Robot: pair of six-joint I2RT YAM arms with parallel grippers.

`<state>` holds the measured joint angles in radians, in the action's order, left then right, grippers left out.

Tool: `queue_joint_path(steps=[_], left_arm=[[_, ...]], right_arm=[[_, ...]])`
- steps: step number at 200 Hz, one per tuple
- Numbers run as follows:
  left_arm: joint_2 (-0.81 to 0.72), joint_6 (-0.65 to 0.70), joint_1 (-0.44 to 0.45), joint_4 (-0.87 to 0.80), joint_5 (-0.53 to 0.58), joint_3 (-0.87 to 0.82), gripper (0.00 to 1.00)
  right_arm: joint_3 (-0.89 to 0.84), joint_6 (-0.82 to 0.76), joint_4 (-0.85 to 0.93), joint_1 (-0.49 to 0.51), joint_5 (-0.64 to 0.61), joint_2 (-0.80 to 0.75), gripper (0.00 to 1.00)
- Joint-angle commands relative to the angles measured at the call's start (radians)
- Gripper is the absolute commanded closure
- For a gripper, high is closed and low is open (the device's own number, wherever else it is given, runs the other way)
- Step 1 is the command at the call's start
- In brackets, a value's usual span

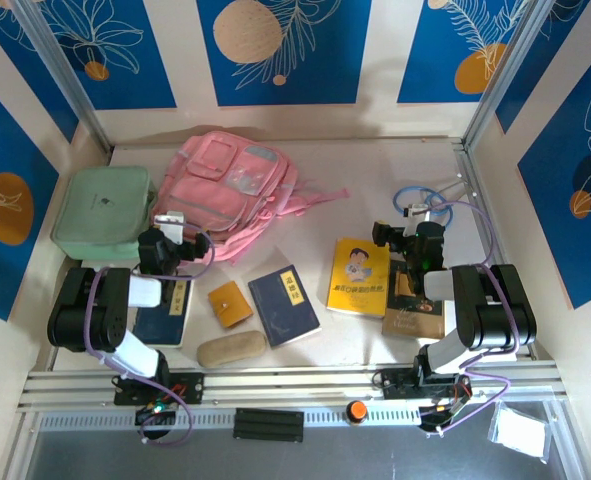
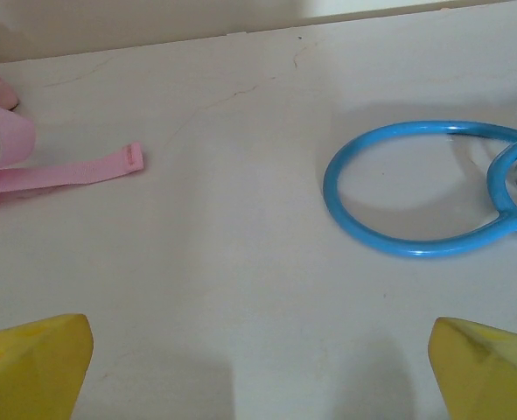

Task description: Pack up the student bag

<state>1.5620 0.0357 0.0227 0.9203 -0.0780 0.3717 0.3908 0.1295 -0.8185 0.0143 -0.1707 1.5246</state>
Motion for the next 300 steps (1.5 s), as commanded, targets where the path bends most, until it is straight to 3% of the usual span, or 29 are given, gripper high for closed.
queue_joint_path(steps=[1,13,38,65,94,128,143,187,197,226,256,300], left_arm=[[0.001,0.000,0.005,0.029,0.012,-0.003,0.00],[-0.008,-0.020,0.005,0.058,0.057,-0.020,0.00],[-0.088,-0.025,0.005,0.024,0.090,-0.037,0.00],[-0.251,-0.048,0.005,-0.214,0.158,0.020,0.00],[-0.362,-0.206,0.005,-0.508,0.189,0.154,0.00],[-0.340,-0.354,0.005,-0.815,0.101,0.349,0.00],[-0.325,-0.411,0.005,-0.865,0.053,0.384,0.00],[-0.323,-0.532,0.005,-0.901,-0.023,0.357,0.00],[-0.330,-0.543,0.005,-0.929,-0.033,0.354,0.00],[-0.390,-0.574,0.005,-0.987,-0.067,0.320,0.00],[-0.437,-0.571,0.005,-1.069,-0.096,0.297,0.00],[-0.444,-0.597,0.008,-1.120,-0.171,0.280,0.00]], right_arm=[[0.016,-0.016,-0.009,-0.004,0.016,-0.003,0.01],[0.016,-0.020,-0.002,0.009,-0.011,-0.022,0.01],[0.059,-0.063,0.186,0.052,-0.046,-0.166,0.01],[0.150,0.003,0.411,0.075,-0.068,-0.274,0.01],[0.313,0.176,0.659,0.123,-0.053,-0.259,0.01],[0.603,0.415,0.972,0.200,0.056,-0.072,0.01],[0.732,0.488,1.048,0.236,0.191,0.046,0.00],[1.039,0.646,1.075,0.374,0.422,0.366,0.16],[1.112,0.649,1.097,0.404,0.425,0.426,0.22],[1.244,0.705,1.132,0.465,0.348,0.554,0.26],[1.320,0.809,1.145,0.458,0.318,0.669,0.34],[1.420,0.789,1.157,0.454,0.313,0.766,0.48]])
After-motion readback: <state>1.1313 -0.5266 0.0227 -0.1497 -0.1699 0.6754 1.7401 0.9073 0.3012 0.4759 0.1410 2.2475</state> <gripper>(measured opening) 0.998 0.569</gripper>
